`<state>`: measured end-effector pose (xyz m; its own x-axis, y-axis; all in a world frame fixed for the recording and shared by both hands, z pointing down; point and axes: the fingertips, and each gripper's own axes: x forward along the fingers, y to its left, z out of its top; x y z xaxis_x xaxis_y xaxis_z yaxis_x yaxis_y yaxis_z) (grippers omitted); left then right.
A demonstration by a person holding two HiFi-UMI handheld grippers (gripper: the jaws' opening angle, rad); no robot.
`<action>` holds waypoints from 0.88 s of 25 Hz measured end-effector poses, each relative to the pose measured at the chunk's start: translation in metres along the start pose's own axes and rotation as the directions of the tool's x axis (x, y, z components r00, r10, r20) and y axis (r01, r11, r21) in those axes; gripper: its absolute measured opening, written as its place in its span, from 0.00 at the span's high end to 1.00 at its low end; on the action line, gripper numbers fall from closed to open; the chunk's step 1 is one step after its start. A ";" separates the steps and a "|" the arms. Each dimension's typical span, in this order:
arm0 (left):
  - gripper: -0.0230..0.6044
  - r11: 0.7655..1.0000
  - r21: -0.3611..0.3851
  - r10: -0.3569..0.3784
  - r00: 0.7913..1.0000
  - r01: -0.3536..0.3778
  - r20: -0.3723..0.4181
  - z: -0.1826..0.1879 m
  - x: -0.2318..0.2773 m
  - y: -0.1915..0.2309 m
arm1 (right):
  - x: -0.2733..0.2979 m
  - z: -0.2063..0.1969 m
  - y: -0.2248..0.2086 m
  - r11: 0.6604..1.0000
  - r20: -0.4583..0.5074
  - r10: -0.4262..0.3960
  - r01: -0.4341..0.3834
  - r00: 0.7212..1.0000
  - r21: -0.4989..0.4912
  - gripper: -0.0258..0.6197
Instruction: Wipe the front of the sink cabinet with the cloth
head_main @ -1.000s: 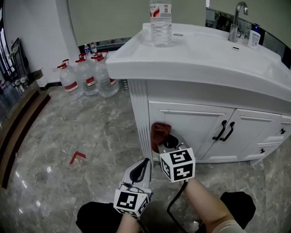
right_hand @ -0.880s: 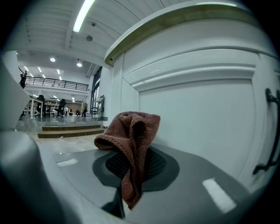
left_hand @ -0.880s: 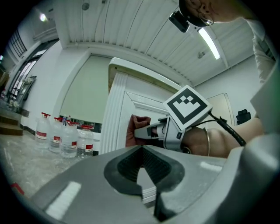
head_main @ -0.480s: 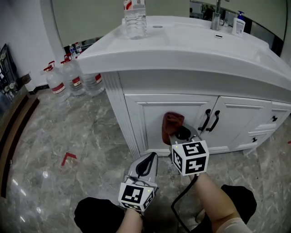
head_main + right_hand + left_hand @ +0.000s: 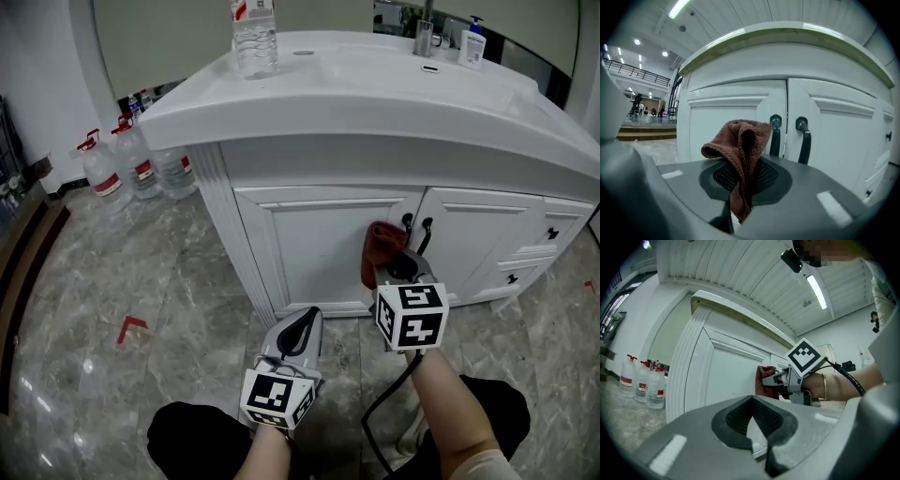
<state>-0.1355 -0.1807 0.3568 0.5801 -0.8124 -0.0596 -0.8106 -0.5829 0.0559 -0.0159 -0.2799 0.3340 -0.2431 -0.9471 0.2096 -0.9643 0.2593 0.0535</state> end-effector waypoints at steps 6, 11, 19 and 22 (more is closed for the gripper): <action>0.96 1.000 0.002 0.016 1.000 -0.016 0.002 -0.001 -0.010 0.008 | -0.006 -0.002 0.005 1.000 0.009 -0.002 0.002 1.000 0.003 0.84; 0.96 0.998 -0.006 0.070 0.997 -0.070 -0.019 -0.006 -0.029 0.038 | 0.005 -0.005 0.068 0.988 0.033 0.153 -0.154 0.988 0.003 0.84; 0.96 0.978 -0.049 0.201 0.979 -0.203 -0.046 -0.017 -0.064 0.093 | 0.049 -0.044 0.178 0.943 -0.021 0.331 -0.331 0.943 -0.012 0.84; 0.96 0.969 -0.066 0.235 0.971 -0.238 -0.048 -0.021 -0.073 0.107 | 0.065 -0.052 0.201 0.933 -0.031 0.359 -0.359 0.933 0.025 0.84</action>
<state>-0.2630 -0.1847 0.3876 0.3762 -0.9265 0.0028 -0.9183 -0.3725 0.1337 -0.2203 -0.2788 0.4095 -0.5700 -0.7842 0.2454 -0.8152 0.5771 -0.0492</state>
